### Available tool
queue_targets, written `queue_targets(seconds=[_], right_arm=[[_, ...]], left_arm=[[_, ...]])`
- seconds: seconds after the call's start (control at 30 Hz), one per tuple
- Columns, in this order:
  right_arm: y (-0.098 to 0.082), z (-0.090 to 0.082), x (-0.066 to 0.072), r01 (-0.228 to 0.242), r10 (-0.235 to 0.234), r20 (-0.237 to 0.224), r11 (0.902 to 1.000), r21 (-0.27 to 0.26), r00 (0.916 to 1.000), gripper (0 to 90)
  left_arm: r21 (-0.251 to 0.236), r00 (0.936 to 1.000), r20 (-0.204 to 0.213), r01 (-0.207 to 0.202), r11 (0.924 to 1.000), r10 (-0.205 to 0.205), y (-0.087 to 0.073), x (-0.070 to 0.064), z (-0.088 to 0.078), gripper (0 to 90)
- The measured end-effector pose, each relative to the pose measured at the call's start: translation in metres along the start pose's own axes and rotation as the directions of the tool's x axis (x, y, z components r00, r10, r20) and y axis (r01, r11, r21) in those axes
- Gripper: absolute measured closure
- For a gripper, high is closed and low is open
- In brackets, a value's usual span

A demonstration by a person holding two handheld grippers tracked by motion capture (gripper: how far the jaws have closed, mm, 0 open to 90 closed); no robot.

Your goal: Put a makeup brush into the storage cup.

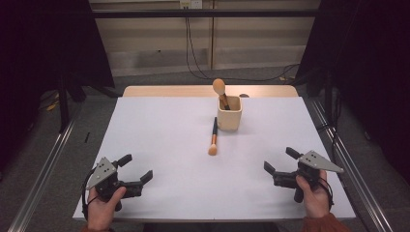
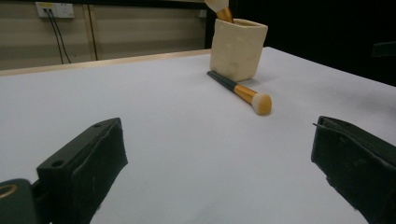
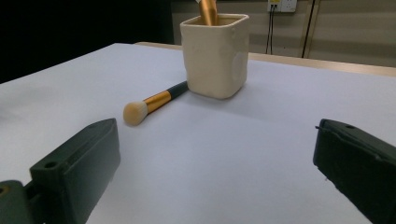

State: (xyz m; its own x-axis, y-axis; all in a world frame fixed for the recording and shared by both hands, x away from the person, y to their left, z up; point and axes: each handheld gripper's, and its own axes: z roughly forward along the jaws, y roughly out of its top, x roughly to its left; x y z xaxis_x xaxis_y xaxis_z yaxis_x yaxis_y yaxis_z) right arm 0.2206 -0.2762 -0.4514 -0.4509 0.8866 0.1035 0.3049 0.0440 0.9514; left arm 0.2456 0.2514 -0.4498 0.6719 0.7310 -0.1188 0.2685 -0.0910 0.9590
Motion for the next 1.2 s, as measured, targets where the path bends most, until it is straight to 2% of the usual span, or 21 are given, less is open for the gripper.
queue_targets(seconds=[0.07, 0.17, 0.23, 0.3, 0.37, 1.03, 1.13, 1.2], right_arm=[[-0.003, -0.005, -0.001, -0.017, 0.017, 0.004, 0.9998, -0.006, 0.9998, 0.3], [-0.007, -0.013, -0.001, -0.004, 0.004, 0.022, 1.0000, 0.004, 0.9998, 0.4], [-0.008, -0.018, -0.001, -0.023, 0.023, 0.023, 0.9996, -0.013, 0.9995, 0.2], [-0.009, -0.021, -0.003, -0.021, 0.022, 0.023, 0.9996, -0.017, 0.9995, 0.0], [-0.011, -0.021, -0.004, -0.035, 0.035, 0.024, 0.9993, -0.013, 0.9991, 0.0], [-0.010, -0.014, -0.002, -0.051, 0.051, 0.013, 0.9987, -0.005, 0.9986, 0.0], [-0.010, -0.015, -0.003, -0.039, 0.039, 0.004, 0.9992, 0.002, 0.9992, 0.0], [-0.010, -0.015, -0.003, -0.046, 0.046, 0.006, 0.9989, -0.013, 0.9989, 0.0]], left_arm=[[0.001, 1.0000, 0.004, -0.002, 1.0000, 0.002, 0.000, -0.001, -0.001, 3.0], [-0.003, 0.9999, 0.007, -0.008, 1.0000, 0.008, 0.000, -0.002, -0.002, 3.0], [-0.004, 1.0000, 0.001, -0.005, 1.0000, 0.005, 0.000, -0.002, -0.002, 3.0], [-0.006, 1.0000, 0.002, -0.001, 1.0000, 0.001, -0.001, -0.003, -0.002, 3.0], [-0.005, 1.0000, -0.002, -0.005, 1.0000, 0.005, 0.000, -0.004, -0.002, 3.0], [0.005, 1.0000, -0.001, -0.006, 1.0000, 0.006, -0.002, 0.001, -0.001, 3.0], [0.002, 1.0000, -0.005, -0.002, 1.0000, 0.002, -0.002, 0.001, 0.000, 3.0], [0.004, 1.0000, -0.007, -0.002, 1.0000, 0.002, -0.002, 0.002, 0.000, 3.0]])
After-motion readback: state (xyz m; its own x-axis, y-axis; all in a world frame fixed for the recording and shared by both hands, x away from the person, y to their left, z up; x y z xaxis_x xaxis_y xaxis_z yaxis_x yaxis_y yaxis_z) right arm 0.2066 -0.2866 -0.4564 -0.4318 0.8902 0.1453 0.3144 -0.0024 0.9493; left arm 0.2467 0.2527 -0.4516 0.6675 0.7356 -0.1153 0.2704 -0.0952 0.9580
